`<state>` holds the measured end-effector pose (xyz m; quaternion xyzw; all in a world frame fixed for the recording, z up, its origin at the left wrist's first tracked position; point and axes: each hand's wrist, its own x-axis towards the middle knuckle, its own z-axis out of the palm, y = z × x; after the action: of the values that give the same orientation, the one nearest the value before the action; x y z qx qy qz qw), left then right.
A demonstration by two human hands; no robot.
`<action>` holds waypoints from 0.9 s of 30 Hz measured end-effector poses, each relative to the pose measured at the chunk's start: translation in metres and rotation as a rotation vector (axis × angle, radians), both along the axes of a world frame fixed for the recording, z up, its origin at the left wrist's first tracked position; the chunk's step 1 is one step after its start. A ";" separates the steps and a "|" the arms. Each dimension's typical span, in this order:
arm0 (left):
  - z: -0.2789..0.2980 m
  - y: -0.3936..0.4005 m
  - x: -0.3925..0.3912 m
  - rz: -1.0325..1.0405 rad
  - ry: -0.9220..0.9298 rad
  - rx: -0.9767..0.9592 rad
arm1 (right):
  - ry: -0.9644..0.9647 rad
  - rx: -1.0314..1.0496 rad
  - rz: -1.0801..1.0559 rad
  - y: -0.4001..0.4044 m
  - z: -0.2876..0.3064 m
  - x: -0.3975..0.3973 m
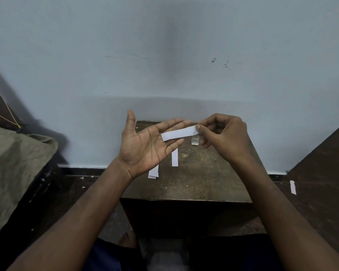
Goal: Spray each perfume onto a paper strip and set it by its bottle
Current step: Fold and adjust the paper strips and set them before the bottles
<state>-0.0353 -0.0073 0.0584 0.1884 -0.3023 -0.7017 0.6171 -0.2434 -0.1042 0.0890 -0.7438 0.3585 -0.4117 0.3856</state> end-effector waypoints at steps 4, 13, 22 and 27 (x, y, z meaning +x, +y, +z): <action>-0.001 -0.001 0.005 0.004 0.003 0.001 | -0.022 0.038 -0.026 -0.004 0.001 -0.004; -0.001 -0.002 0.009 0.048 -0.032 0.021 | -0.046 0.071 -0.107 -0.005 0.004 -0.008; -0.002 -0.003 0.005 0.086 -0.112 0.042 | -0.055 0.110 -0.072 -0.002 0.006 -0.005; -0.001 -0.003 0.004 0.100 -0.111 0.046 | -0.014 0.090 -0.092 0.001 0.008 -0.005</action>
<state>-0.0309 -0.0104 0.0572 0.2560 -0.3100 -0.6653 0.6291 -0.2483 -0.1030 0.0967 -0.7057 0.4076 -0.4177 0.4018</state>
